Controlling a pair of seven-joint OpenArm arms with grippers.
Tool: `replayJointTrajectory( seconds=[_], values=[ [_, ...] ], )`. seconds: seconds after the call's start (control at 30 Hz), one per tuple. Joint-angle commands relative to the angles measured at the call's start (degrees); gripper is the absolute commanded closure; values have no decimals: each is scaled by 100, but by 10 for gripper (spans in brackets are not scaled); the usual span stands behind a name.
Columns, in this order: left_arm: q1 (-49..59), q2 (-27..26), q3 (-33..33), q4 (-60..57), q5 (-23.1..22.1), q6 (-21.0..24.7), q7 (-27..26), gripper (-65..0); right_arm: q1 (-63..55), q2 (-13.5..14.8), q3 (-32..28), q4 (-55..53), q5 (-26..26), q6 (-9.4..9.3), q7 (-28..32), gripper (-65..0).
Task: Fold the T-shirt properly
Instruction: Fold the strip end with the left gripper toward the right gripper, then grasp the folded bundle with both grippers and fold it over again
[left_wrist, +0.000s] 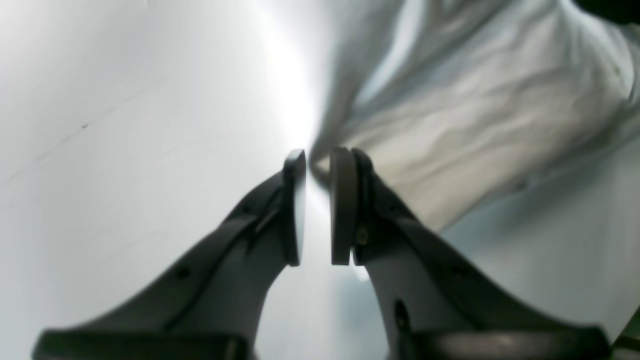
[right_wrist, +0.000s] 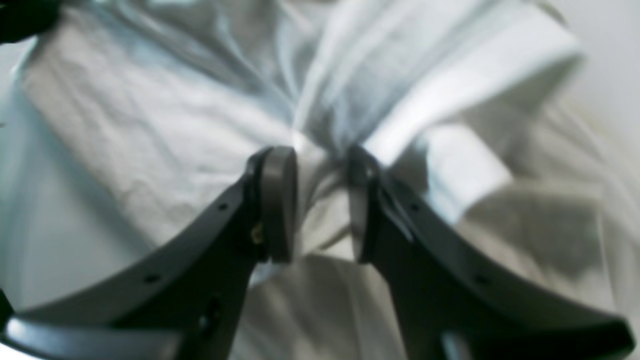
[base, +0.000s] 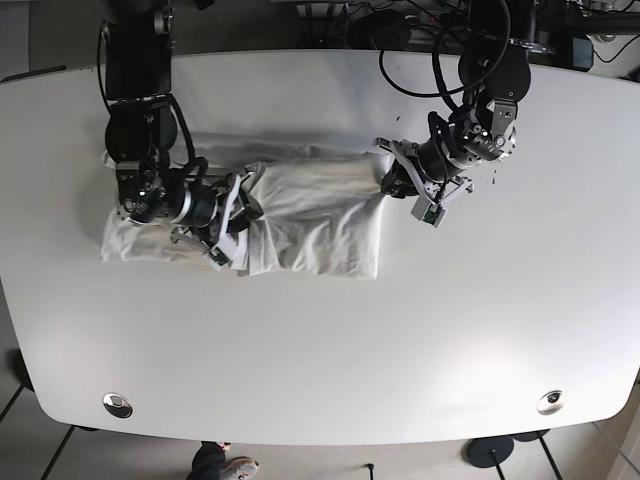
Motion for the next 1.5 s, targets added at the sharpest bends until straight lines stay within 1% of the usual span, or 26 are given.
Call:
replayJointTrajectory(
  seconds=[0.03,0.1,0.2,0.23,0.27,0.33,0.4,0.47,0.6,0.7,0.73,0.8,0.83,0.9,0.93,0.97,1.0,1.1,1.17,1.2,1.23,1.27,1.37,1.43,1.47,1.5],
  values=[
    [-75,-107,-22,72,-38,-28,-128,-64,103,288,124,123,431,14,33,-176],
    [-75,-116,-22,72,-38,-28,-128,-64,-11,534,282,299,985,14,33,-174],
    [-75,-125,-22,116,-56,-54,-128,-64,-161,613,370,862,1530,14,-152,-174],
    [-75,-125,-22,142,-73,-54,-128,-64,-179,605,379,1029,1627,14,-213,-174],
    [-84,-116,-22,239,-82,-54,-119,-64,-214,596,554,1231,1794,14,-301,-174],
    [-101,-81,-5,476,-91,-54,-119,-64,-363,411,1161,1319,2234,14,-468,-174],
    [-321,86,30,590,-91,-54,-102,-67,-407,262,1847,1310,2462,14,-582,-176],
    [-532,289,30,564,-47,-54,-102,-67,-425,156,2506,1301,2488,14,-723,-178],
    [-980,719,48,125,-47,-54,-119,-68,-477,191,3579,1292,2506,14,-776,-178],
    [-1385,939,364,-429,-47,-54,-119,-68,-486,218,4220,1108,2506,14,-811,-179],
    [-1490,974,523,-640,-73,-54,-128,-68,-477,227,4405,949,2506,14,-916,-179],
    [-1640,1036,830,-1062,-91,-54,-146,-68,-460,482,4774,580,2506,14,-1171,-181],
    [-1675,1115,945,-1291,-91,-54,-234,-67,-451,561,4827,343,2506,14,-1242,-181],
    [-1675,1168,1085,-1660,-82,-54,-577,-67,-451,666,4862,-62,2524,14,-1259,-182],
    [-1657,1159,1094,-1853,-56,-54,-770,-67,-477,780,4880,-158,2532,14,-1259,-197],
    [-1657,1071,1068,-2214,-65,-63,-981,-65,-495,842,4985,-211,2515,14,-1259,-254],
    [-1657,913,1076,-2407,-100,-63,-1060,-65,-530,833,5091,-211,2506,14,-1259,-304],
    [-1640,544,1059,-2592,-100,-63,-1095,-64,-671,833,5240,-211,2506,14,-1242,-460],
    [-1473,227,988,-2434,-135,-63,-1078,-63,-697,833,5223,-211,2506,14,-1242,-528],
    [-1394,95,857,-2311,-241,-63,-1060,-63,-715,798,5214,-220,2497,14,-1242,-549],
    [-1235,-81,672,-2100,-478,-63,-1043,-63,-829,666,5205,-220,2488,14,-1242,-575],
    [-1095,-300,540,-1836,-733,-63,-849,-64,-882,552,5126,-220,2488,14,-1242,-593],
    [-989,-617,408,-1414,-1208,-63,-427,-64,-1014,341,4634,-211,2488,14,-1189,-590],
    [-884,-758,408,-1335,-1375,-63,-357,-64,-1066,200,4361,-211,2480,14,-943,-590],
    [-857,-819,408,-1326,-1454,-63,-348,-63,-1075,130,4150,-220,2348,14,-811,-590],
    [-849,-828,408,-1326,-1480,-63,-339,-63,-1075,112,4053,-211,2172,14,-811,-590]
  ],
)
